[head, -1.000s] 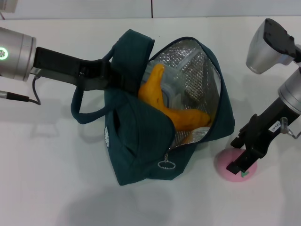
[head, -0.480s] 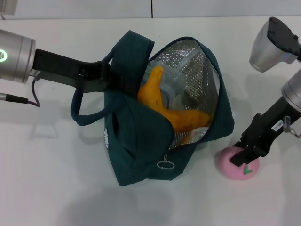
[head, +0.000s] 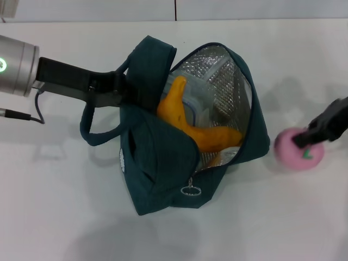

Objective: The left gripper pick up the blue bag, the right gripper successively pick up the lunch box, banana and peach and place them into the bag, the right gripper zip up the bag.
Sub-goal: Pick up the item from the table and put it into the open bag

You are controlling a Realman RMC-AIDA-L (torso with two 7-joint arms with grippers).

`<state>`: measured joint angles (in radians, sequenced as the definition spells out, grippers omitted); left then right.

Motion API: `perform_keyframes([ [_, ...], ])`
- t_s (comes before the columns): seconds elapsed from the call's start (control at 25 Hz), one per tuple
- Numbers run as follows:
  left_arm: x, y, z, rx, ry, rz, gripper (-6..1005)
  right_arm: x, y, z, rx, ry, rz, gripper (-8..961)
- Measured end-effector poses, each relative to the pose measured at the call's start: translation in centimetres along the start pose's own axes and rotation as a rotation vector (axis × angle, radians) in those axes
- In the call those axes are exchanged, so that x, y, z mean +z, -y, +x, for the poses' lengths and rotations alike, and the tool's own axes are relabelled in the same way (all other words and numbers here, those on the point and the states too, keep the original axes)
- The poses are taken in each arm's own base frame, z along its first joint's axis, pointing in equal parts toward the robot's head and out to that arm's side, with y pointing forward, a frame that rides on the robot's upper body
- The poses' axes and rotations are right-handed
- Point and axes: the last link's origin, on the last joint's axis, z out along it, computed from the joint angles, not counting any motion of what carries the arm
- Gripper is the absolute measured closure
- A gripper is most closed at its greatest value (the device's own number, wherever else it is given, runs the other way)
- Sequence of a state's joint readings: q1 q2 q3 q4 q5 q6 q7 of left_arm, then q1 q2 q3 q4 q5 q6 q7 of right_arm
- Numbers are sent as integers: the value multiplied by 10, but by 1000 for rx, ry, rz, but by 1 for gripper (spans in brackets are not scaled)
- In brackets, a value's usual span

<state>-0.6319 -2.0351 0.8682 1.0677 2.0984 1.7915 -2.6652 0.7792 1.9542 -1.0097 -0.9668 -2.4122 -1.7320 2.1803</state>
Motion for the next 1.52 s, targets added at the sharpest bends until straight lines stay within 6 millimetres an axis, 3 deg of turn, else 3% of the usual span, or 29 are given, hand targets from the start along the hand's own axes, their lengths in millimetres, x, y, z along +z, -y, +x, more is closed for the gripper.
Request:
perform_keyframes([
  [0.2,0,0,0,0,0,-1,960,-45,8,8,51,236,51,794],
  [0.36,1,0,-1,-2,1,-4,960,-73,-15,-3,-75,495,-55,825],
  [0.52,1,1,-2,-6,0,-4,959,-85,-43,-20,-256,664,-157,875],
  [0.72,2,0,-1,0,-1,-6,959,-77,-62,-43,-362,781,-235,910],
  [1.12,4,-1,0,1,-8,-10,959,-3,-54,-71,-350,654,-244,920],
  [1.36,5,1,0,-6,-18,-8,959,4,-55,-76,-345,622,-270,898],
  [1.52,3,3,0,-12,-32,-9,959,0,-53,-74,-345,632,-253,721],
])
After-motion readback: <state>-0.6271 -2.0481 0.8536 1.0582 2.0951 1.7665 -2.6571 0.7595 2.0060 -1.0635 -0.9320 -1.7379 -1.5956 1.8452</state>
